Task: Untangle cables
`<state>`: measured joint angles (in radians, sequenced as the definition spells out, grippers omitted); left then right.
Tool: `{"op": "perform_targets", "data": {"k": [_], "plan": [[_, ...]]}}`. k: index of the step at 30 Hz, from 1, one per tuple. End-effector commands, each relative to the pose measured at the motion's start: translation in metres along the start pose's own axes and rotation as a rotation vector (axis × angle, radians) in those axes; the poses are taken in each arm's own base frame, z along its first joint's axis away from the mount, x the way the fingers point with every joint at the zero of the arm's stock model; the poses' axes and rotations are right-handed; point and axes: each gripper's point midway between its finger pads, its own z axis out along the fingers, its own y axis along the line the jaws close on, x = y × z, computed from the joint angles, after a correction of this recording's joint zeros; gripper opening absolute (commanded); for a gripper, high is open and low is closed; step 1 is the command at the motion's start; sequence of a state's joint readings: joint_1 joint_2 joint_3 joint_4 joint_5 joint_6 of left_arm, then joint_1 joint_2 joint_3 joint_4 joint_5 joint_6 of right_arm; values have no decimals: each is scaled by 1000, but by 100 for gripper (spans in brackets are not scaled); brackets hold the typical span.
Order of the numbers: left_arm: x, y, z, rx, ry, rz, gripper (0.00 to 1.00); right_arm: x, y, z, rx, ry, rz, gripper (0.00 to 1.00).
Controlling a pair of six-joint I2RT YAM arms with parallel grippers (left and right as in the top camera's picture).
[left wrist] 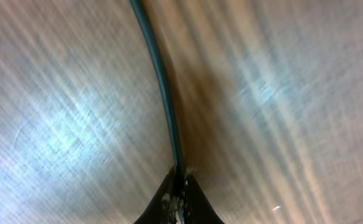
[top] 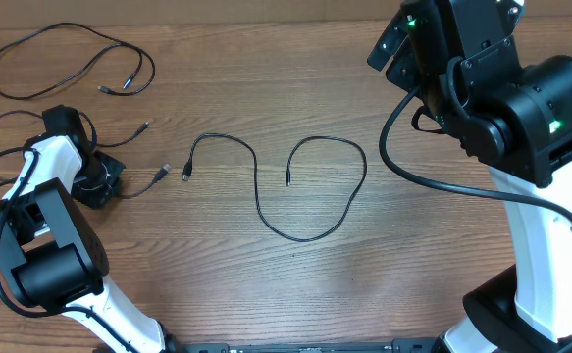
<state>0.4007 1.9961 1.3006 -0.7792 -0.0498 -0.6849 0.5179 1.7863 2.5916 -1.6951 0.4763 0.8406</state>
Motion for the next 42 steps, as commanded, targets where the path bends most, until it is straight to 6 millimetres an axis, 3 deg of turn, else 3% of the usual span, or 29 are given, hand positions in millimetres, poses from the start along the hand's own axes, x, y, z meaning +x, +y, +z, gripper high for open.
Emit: {"op": "perform_targets", "data": {"k": [1,6,13,16,20,21,23,25,27,31,36,42], "plan": [[-1,2,22,-1,-7,24,4,-3,-2,-1,7,-14,0,100],[-29,-23,13,95,-106,103,4,-3,-2,-1,7,-14,0,100],[-65,-76,-35,364,-131,94,4,-3,-2,-1,7,-14,-1,100],[-78,-82,-48,380,-170,104,4,-3,-2,-1,7,-14,0,100],[-84,-79,-51,375,-189,125,4,-3,-2,-1,7,-14,0,100],[-85,-78,-50,373,-188,127,14,-3,-2,-1,7,-14,0,100],[-85,-74,-49,365,-185,142,63,-3,-2,-1,7,-14,0,100],[-79,-66,-46,340,-156,159,85,-3,-2,-1,7,-14,0,100],[-72,-61,-43,322,-122,158,94,-3,-2,-1,7,-14,0,100],[-46,-75,-47,422,-11,219,90,-3,-2,-1,7,-14,0,100],[7,-123,-77,727,140,438,92,-3,-2,-1,7,-14,0,100],[74,-143,-82,712,293,542,95,-3,-2,-1,7,-14,0,100]]}}
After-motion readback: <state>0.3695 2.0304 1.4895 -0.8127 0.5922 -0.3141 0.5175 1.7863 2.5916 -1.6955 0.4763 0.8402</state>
